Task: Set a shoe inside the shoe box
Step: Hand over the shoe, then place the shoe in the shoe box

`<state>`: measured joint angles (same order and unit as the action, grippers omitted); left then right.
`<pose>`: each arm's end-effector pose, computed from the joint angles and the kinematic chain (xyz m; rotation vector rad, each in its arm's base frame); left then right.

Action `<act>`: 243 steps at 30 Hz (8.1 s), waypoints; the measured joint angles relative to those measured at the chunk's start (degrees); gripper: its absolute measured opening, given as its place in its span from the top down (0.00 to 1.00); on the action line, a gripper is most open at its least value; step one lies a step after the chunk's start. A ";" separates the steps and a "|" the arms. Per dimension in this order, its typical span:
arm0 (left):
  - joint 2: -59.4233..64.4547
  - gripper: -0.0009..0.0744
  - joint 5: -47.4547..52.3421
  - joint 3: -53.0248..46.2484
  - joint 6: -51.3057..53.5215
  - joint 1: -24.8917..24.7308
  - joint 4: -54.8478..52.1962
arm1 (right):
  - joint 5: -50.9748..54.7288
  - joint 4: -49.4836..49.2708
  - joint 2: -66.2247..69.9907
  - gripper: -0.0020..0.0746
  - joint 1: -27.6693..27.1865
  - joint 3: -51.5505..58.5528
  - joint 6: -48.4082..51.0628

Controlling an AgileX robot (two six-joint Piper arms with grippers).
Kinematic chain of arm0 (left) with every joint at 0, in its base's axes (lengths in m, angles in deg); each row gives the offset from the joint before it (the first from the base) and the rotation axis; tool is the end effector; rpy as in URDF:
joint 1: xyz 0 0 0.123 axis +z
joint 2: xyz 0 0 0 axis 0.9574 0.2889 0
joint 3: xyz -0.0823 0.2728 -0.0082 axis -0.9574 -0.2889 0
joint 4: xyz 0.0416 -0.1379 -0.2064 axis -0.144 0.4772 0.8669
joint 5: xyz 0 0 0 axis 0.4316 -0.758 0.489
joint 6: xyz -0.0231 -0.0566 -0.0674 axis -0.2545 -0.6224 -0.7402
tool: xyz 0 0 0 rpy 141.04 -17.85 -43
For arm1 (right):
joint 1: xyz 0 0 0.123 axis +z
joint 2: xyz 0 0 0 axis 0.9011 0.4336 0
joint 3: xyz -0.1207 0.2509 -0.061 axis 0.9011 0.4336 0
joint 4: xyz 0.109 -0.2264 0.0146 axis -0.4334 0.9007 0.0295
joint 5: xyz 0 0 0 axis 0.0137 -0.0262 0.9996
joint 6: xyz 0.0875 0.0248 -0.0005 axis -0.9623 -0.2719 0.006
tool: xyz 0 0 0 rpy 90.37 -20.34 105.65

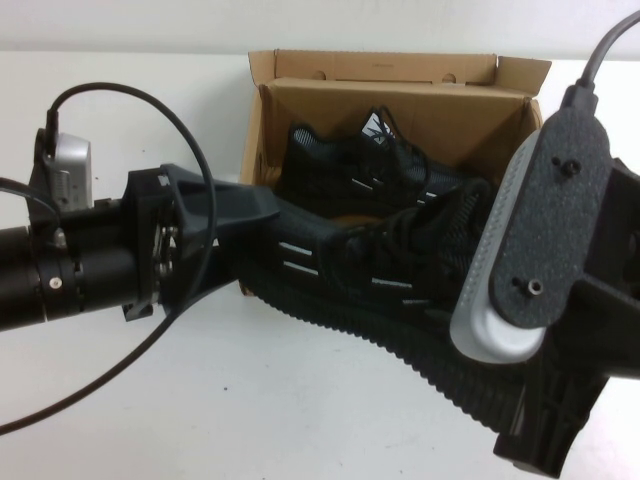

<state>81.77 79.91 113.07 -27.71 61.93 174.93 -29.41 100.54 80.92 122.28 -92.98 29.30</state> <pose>0.2128 -0.1174 0.2837 -0.1404 2.1545 -1.6546 0.1210 0.1692 0.3974 -1.3244 1.8390 0.2161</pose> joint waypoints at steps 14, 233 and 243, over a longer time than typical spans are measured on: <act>0.00 0.83 -0.33 0.00 4.74 0.00 0.11 | 0.01 -2.42 0.02 0.98 0.00 0.00 0.00; -26.42 0.99 -10.05 7.44 -15.30 0.00 -64.94 | 0.45 -53.76 45.66 0.38 -40.84 -19.87 -1.33; -26.42 0.99 -9.81 7.44 -15.39 0.00 -64.94 | 0.53 -51.29 47.00 0.38 -41.17 -19.91 -1.33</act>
<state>55.35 70.10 120.51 -43.10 61.93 109.99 -28.88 49.25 127.92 81.11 -112.89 27.96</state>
